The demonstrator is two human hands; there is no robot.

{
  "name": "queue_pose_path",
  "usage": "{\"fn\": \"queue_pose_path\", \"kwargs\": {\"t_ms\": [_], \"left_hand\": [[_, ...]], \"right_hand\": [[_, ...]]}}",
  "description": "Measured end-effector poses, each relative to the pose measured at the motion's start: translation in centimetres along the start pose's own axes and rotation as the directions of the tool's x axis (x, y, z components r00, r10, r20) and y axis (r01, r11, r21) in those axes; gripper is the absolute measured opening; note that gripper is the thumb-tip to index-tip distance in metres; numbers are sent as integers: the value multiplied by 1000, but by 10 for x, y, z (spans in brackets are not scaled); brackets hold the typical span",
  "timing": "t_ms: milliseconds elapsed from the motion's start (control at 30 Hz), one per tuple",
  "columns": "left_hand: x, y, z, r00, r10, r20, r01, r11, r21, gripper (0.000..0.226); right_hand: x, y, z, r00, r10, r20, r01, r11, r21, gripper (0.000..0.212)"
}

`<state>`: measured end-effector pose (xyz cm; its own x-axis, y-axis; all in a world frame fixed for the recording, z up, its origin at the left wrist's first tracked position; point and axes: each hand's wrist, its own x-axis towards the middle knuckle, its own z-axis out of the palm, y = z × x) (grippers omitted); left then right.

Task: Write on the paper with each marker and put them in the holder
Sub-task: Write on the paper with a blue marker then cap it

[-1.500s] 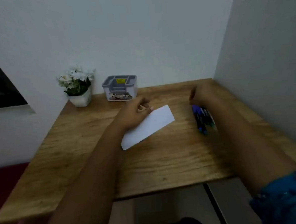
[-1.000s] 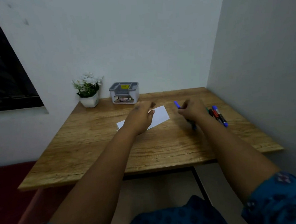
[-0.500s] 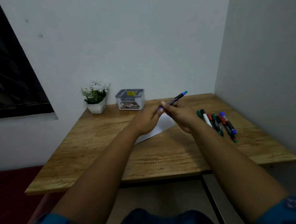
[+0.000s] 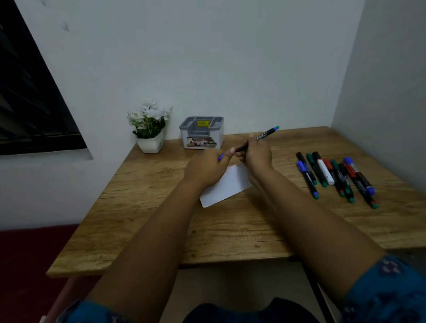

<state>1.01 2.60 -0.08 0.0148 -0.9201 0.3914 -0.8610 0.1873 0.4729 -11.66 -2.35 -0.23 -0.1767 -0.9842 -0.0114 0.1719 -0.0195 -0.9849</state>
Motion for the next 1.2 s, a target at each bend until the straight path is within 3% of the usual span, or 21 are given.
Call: {"fn": "queue_pose_path", "kwargs": {"t_ms": [100,233,300,400,500,600,667,767,800,967,1100,1200], "left_hand": [[4,-24,-14,976,-111,189,141,978,-156,51],[7,-54,-27,842,-179,509,251,965,-76,35],[11,-57,-26,804,-198,560,294,952,-86,33],[15,-56,-22,756,-163,634,394,887,-242,31],[15,-60,-14,764,-146,629,364,902,-233,34],[11,-63,-11,786,-153,599,351,908,-227,36],[6,-64,-9,793,-117,597,357,885,-300,32],[2,-64,-9,828,-105,551,325,890,-319,25],[1,-64,-9,829,-100,550,330,882,-336,23],[0,-67,-16,783,-55,619,373,838,-398,38],[0,-69,-20,765,-53,641,362,860,-360,35],[1,-71,-21,750,-46,660,364,862,-354,33]], "right_hand": [[19,9,-8,992,121,28,-120,993,-22,34],[33,26,-12,955,260,145,-253,965,-68,31],[44,28,-15,962,205,182,-189,977,-102,27],[56,28,-22,960,69,270,29,939,-343,27],[54,29,-25,942,7,336,110,938,-329,38],[41,24,-22,897,-67,437,179,959,-221,32],[27,25,-18,798,-47,601,142,983,-112,24],[8,33,-11,589,50,807,149,974,-170,9],[5,35,-9,557,69,828,165,968,-191,6],[6,33,-10,561,74,825,303,908,-288,16],[0,38,-15,588,-74,806,508,809,-296,11],[-1,39,-17,578,-125,807,567,772,-286,12]]}}
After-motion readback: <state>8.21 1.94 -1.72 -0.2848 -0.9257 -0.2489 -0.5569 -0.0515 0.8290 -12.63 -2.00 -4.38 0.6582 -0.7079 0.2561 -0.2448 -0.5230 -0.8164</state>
